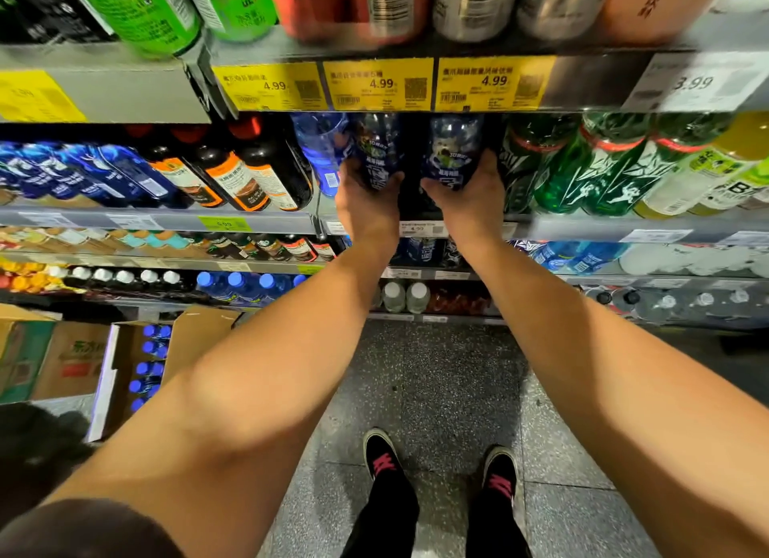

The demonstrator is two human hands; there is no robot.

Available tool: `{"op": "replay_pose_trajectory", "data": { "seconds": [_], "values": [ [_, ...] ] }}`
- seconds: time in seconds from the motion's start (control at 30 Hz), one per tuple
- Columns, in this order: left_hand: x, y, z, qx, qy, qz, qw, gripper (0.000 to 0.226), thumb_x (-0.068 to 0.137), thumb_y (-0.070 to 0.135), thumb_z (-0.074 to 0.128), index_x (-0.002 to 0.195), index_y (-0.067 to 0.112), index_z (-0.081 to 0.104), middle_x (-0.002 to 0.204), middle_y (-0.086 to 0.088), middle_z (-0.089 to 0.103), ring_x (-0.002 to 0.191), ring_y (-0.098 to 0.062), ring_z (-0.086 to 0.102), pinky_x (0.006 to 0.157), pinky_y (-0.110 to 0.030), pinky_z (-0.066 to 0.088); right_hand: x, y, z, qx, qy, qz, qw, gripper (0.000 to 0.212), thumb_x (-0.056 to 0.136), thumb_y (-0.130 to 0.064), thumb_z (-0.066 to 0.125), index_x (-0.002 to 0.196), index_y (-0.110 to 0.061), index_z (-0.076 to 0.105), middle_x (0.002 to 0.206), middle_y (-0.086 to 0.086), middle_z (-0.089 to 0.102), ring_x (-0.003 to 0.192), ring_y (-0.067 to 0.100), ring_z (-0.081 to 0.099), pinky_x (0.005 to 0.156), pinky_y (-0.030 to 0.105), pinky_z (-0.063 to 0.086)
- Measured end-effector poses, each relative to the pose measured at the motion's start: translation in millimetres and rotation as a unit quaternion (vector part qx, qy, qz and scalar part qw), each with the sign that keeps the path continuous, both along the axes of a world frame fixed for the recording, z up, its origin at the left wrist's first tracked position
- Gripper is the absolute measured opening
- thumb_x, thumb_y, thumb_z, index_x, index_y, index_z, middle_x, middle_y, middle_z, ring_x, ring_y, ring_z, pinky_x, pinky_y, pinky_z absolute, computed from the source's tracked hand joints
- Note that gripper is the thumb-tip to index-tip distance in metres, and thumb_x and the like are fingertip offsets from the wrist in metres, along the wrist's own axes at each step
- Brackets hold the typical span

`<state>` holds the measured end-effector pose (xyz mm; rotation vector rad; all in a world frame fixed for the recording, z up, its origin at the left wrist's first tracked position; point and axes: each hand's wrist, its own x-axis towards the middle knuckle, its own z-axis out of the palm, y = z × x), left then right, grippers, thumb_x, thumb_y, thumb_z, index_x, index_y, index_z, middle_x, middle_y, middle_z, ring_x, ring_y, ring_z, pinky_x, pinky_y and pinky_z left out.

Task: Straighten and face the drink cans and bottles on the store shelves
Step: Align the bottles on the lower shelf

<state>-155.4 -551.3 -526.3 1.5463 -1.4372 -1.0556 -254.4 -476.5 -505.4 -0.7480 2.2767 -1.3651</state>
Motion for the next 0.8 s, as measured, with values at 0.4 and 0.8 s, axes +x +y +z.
{"op": "replay_pose_trajectory", "data": {
  "seconds": [0.4,0.8],
  "values": [
    [20.8,16.8,5.0,-0.021,0.023,-0.066,0.997,0.045,0.07,0.02,0.088,0.1,0.026,0.055,0.083,0.016,0.064,0.073,0.006,0.059,0.067,-0.015,0.051,2.9,6.3,-7.1,-0.033,-0.034,-0.011,0.999,0.075,0.075,-0.034,0.082,0.135,-0.006,0.045,0.125,0.007,0.063,0.114,0.021,0.061,0.097,0.031,0.05],
    [32.3,-36.6,4.2,0.006,-0.017,0.037,0.999,0.069,0.074,0.011,0.084,0.132,0.0,0.047,0.125,-0.016,0.06,0.112,-0.023,0.059,0.103,-0.028,0.043,1.4,8.5,-20.8,-0.003,-0.005,0.003,1.0,0.089,0.082,-0.046,0.075,0.149,-0.007,0.031,0.137,0.011,0.056,0.121,0.019,0.054,0.081,-0.004,0.026]
  ]
}}
